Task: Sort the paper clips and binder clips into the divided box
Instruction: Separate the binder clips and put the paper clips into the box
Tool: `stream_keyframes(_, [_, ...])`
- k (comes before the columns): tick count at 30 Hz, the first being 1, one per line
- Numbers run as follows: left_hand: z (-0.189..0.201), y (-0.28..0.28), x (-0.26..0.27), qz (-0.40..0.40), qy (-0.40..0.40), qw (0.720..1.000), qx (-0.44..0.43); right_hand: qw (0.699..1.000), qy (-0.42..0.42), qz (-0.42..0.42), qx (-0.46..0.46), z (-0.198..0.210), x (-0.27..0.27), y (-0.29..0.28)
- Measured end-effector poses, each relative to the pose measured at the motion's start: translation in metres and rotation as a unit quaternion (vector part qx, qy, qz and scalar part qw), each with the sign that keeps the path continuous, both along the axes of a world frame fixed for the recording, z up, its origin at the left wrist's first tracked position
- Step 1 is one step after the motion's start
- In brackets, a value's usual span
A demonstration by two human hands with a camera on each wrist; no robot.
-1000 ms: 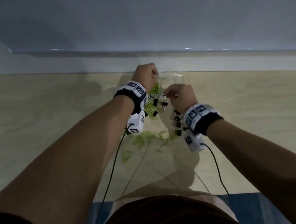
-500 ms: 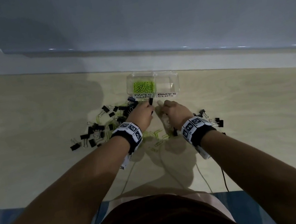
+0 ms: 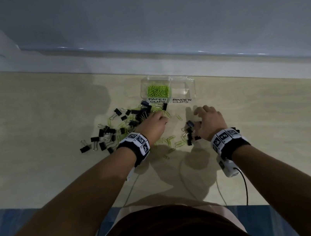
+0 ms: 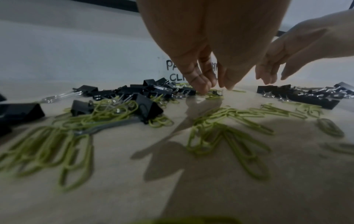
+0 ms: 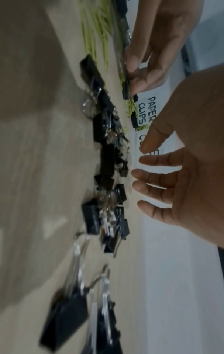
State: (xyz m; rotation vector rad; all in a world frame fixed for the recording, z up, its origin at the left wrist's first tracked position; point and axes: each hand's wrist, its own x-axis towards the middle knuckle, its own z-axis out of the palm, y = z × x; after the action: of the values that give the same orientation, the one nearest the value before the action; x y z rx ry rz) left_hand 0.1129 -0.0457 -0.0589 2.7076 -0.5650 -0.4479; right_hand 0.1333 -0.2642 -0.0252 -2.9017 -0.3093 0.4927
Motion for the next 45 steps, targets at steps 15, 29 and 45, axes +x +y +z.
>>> stream_keyframes(15, [0.009, -0.004, -0.015, 0.045, -0.004, 0.998, 0.045, 0.987, -0.001, 0.160, 0.031, -0.020, 0.026, 0.080])
stream_keyframes(29, [0.035, 0.066, -0.050, 0.310, -0.069, 0.934, -0.166, 0.972, -0.150, 0.096, 0.154, -0.003, 0.008, 0.026])
stream_keyframes(45, [0.021, 0.074, -0.054, 0.164, 0.016, 0.986, -0.007, 0.983, -0.021, 0.129, 0.126, 0.007, -0.007, 0.086])
